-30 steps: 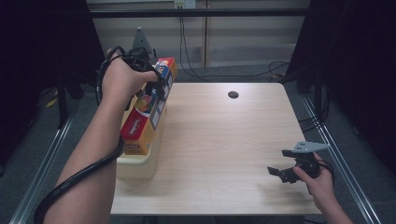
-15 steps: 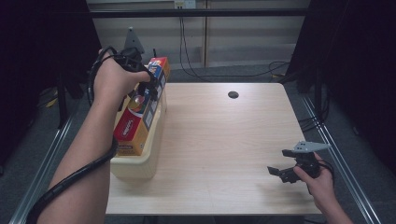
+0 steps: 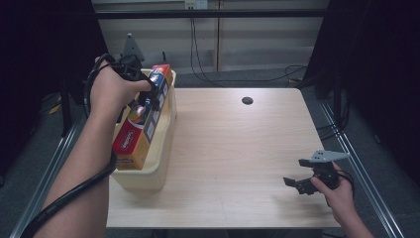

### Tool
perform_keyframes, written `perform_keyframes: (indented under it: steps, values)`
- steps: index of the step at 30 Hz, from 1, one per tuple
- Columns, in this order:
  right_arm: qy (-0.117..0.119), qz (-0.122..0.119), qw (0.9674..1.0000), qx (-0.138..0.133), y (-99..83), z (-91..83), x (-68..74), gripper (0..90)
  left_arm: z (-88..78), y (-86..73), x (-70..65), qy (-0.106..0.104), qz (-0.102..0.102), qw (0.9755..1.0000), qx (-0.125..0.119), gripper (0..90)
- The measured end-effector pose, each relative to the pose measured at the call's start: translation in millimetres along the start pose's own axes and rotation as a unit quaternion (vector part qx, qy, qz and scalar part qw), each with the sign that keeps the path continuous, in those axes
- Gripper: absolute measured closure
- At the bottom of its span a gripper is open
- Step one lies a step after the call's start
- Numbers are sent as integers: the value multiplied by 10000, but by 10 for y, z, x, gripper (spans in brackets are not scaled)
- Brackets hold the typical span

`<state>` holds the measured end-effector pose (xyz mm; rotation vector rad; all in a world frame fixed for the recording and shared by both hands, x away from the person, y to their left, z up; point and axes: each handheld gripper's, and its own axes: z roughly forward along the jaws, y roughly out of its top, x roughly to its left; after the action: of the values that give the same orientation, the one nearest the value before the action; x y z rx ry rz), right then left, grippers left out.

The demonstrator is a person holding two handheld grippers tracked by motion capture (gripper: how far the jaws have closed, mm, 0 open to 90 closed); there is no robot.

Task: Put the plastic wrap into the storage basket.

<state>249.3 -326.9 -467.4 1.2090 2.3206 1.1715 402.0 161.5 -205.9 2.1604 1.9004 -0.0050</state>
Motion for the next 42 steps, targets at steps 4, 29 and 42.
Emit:
perform_keyframes:
  steps: [4, 29, 42]
  values:
    - [4, -3, 10000, 1, 3, 0, 6, 22, 17, -22, 46, 20, -21, 10000, 20, 410]
    - [25, -53, 10000, -13, 29, 38, 14, 22, 99, -93, 234, 77, -159, 9998, 36, 409]
    - [26, -61, 10000, -4, 32, 39, 18, 22, 173, -112, 287, 117, -154, 9998, 73, 409]
